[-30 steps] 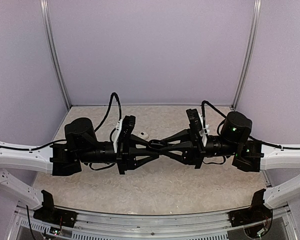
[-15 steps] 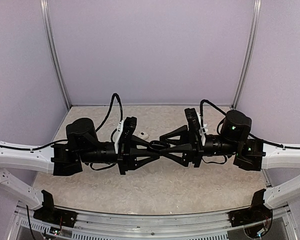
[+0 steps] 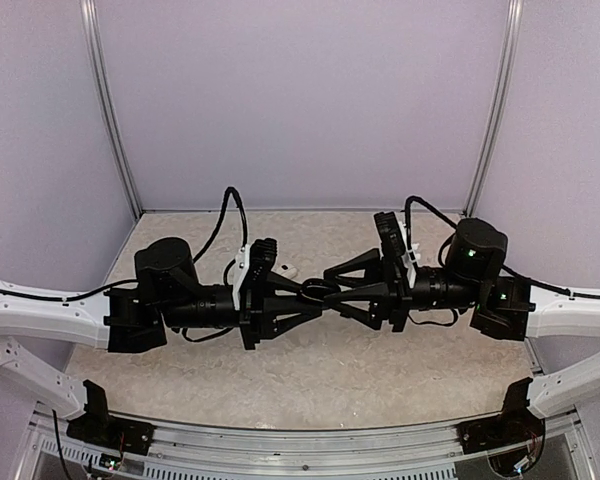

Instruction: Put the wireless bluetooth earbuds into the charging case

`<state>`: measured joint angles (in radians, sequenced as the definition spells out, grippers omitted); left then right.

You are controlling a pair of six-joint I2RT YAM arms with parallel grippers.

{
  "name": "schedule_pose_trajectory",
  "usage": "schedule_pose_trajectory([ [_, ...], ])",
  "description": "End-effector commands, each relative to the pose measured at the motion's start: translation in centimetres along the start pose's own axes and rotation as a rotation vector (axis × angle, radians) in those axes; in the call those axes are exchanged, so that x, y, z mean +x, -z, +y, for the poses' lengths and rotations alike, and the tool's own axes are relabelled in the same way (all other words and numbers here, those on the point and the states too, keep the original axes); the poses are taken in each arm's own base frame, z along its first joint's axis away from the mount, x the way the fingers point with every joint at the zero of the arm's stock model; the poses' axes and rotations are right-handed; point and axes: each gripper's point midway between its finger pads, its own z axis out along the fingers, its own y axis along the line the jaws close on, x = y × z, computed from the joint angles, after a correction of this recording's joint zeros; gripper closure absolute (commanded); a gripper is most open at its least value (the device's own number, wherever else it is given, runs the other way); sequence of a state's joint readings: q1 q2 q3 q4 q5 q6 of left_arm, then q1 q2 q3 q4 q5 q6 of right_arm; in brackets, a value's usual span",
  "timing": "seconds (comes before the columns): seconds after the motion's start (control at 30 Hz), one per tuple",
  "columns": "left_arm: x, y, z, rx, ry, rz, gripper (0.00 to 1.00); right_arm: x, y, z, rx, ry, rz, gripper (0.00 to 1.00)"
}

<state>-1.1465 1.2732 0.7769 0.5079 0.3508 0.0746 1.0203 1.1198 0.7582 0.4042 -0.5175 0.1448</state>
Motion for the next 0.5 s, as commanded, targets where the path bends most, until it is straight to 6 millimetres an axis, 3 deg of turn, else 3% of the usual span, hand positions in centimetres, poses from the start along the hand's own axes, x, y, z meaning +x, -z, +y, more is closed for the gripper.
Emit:
schedule_pose_trajectory([
  [0.0, 0.35, -0.58, -2.37, 0.089, -0.039, 0.022, 1.0, -3.25, 1.35, -1.55, 0.084, 0.024, -0.102, 0.53],
  [0.47, 0.71, -0.63, -2.51, 0.091, -0.042, 0.029, 1.0, -2.96, 1.42, -1.95, 0.091, 0.015, -0.097, 0.53],
])
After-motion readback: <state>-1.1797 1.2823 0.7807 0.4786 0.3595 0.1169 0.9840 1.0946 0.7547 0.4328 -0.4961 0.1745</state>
